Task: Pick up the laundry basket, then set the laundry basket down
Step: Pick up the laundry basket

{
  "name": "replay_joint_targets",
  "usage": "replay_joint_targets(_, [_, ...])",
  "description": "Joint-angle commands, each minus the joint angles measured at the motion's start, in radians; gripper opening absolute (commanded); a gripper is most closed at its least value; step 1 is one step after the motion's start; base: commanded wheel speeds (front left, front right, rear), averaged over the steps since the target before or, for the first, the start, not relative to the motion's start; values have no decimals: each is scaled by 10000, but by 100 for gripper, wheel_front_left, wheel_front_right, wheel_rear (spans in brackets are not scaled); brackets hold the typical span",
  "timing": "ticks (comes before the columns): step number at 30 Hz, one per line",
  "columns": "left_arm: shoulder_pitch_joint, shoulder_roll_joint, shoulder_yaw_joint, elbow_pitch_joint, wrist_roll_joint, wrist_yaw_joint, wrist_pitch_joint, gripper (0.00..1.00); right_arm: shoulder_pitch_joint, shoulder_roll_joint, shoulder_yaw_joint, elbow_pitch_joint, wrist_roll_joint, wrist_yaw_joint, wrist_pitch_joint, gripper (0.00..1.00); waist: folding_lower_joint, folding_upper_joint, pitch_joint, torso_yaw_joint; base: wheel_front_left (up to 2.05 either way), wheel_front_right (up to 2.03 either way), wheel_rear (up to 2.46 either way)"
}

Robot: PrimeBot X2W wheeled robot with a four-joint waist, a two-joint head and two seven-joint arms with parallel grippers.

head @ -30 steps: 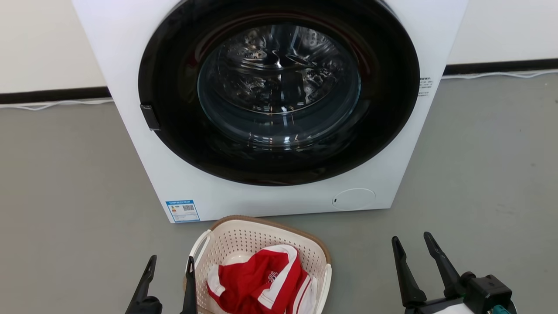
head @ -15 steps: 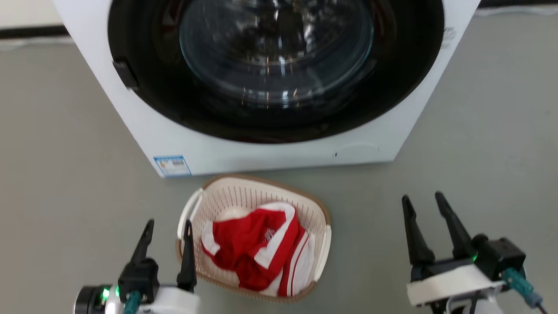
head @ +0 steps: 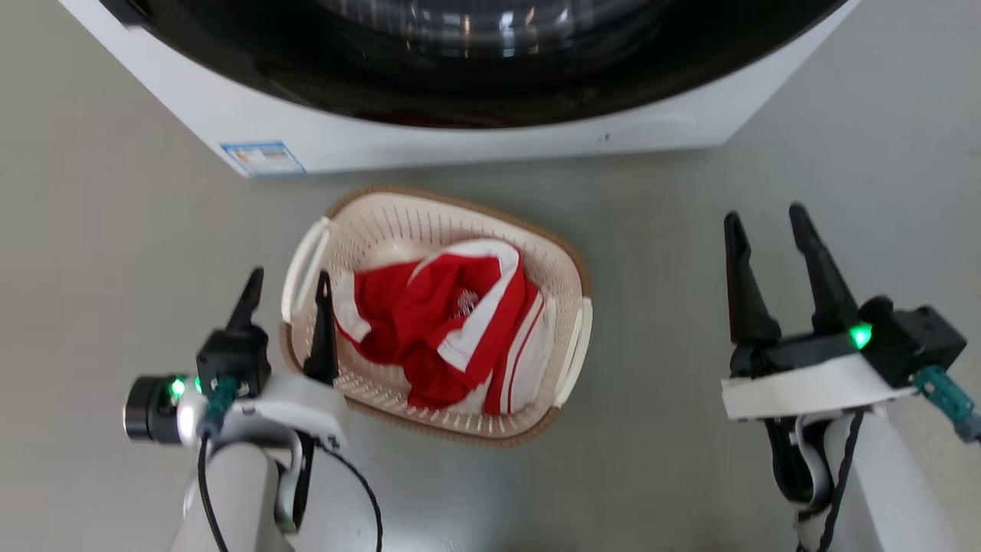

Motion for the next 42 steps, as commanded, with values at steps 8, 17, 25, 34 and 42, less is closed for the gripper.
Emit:
replay_joint_targets(8, [-1798,350,626,1369,156,-149,-63,100,-1057,-4,360,-453,162,69,-107,100,0,0,1948,-286,0,0,0])
replay_joint_targets(17, [-2934,695,867,2800,247,-114,-63,100,-1525,-4,360,-693,247,69,-107,100,0,0,2965,-479,0,0,0])
replay_joint_targets(25, [-3514,943,1096,3486,238,43,-63,100,-1596,-4,369,-1070,256,69,-107,100,0,0,3450,-541,0,0,0])
replay_joint_targets(34, [-4066,1291,1238,4070,294,186,-63,100,-1567,-4,479,-1504,245,69,-107,100,0,0,3951,-620,0,0,0])
replay_joint_targets(42, [-4451,1466,1276,4657,308,317,-63,100,-1496,-4,584,-1654,243,69,-107,100,0,0,4139,-672,0,0,0])
